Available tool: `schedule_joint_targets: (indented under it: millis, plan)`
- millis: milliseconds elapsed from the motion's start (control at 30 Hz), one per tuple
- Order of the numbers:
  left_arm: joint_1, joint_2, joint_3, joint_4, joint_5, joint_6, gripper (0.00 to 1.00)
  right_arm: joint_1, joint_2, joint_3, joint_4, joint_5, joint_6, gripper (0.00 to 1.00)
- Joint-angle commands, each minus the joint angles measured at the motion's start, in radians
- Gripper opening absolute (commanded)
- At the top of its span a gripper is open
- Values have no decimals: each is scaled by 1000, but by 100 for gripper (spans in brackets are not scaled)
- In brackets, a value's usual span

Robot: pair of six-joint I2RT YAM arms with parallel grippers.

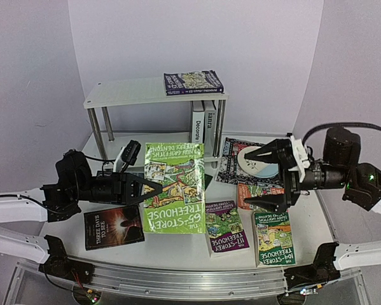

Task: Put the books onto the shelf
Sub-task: Pass from the left arm to the right

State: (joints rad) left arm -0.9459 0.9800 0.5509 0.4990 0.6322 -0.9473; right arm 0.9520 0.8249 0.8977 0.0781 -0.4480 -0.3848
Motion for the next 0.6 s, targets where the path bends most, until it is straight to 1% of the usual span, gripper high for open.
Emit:
schedule_joint_targets:
  millis: [0, 67, 133, 267, 367, 567]
  plan:
    - [2, -23, 91, 135, 97, 37, 0, 1, -43, -114, 118, -84, -569, 98]
    - [4, -23, 111, 136, 107, 21, 0, 1, -52, -166, 170, -75, -734, 98]
    - [12, 0, 146, 136, 132, -9, 0, 1, -54, -219, 262, -63, -868, 98]
    - [31, 62, 211, 137, 186, -66, 1, 2, -43, -325, 577, -22, -948, 98]
    - [48, 103, 228, 136, 197, -104, 1, 12, -9, -332, 656, 14, -1052, 95]
    - [54, 154, 257, 136, 200, -148, 1, 36, 56, -328, 812, 67, -1234, 96]
